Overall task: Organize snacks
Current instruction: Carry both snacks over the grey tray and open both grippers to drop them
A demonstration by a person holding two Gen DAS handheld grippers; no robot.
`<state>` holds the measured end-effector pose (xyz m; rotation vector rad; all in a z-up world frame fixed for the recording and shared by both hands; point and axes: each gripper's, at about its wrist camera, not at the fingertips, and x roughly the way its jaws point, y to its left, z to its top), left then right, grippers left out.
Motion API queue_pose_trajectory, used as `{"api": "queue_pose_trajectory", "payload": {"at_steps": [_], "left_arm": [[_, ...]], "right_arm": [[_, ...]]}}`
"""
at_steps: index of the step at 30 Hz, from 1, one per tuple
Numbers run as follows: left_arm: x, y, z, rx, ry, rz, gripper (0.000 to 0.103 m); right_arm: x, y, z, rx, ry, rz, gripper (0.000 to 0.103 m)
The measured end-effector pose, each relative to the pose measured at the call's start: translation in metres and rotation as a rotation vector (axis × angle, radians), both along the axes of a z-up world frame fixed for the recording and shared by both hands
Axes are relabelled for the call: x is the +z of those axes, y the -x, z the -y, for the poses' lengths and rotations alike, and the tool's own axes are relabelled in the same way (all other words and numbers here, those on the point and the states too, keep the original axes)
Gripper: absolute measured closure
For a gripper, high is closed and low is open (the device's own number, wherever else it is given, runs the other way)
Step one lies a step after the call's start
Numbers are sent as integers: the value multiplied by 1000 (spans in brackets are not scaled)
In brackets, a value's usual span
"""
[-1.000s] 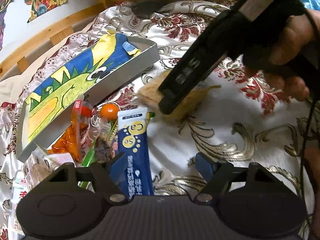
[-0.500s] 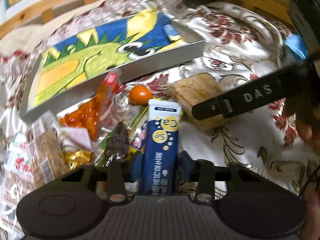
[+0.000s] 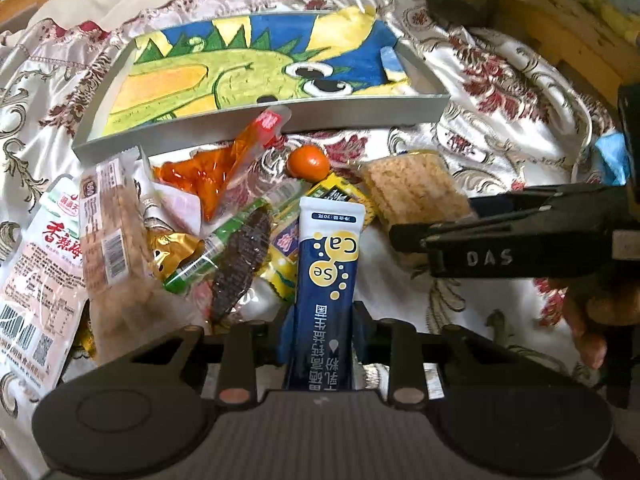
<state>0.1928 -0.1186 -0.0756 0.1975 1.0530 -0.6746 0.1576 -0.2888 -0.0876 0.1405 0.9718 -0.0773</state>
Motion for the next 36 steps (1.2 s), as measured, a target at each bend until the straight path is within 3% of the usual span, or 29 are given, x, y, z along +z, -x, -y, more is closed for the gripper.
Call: {"api": "queue_pose_trajectory", "payload": {"at_steps": [4, 9, 15, 21, 28, 33, 36], "left_arm": [[13, 12, -2, 32, 4, 71, 73], [35, 21, -4, 68, 45, 197, 73], [58, 4, -11, 183, 132, 249, 73], [79, -42, 1, 271, 147, 316, 73], [80, -113, 47, 318, 197, 315, 73], [57, -157, 78, 323, 218, 254, 73], [37, -177, 93, 319, 191, 229, 73]], "right_arm": [[13, 12, -14, 59, 127, 66, 32], [31, 25, -28, 114, 263, 216, 32], [49, 20, -26, 88, 296, 375, 31], [58, 0, -8, 25, 289, 508, 31], [47, -44, 18, -5, 309, 530, 31], [36, -75, 37, -9, 275, 517, 31], [26, -89, 50, -22, 240, 485, 31]]}}
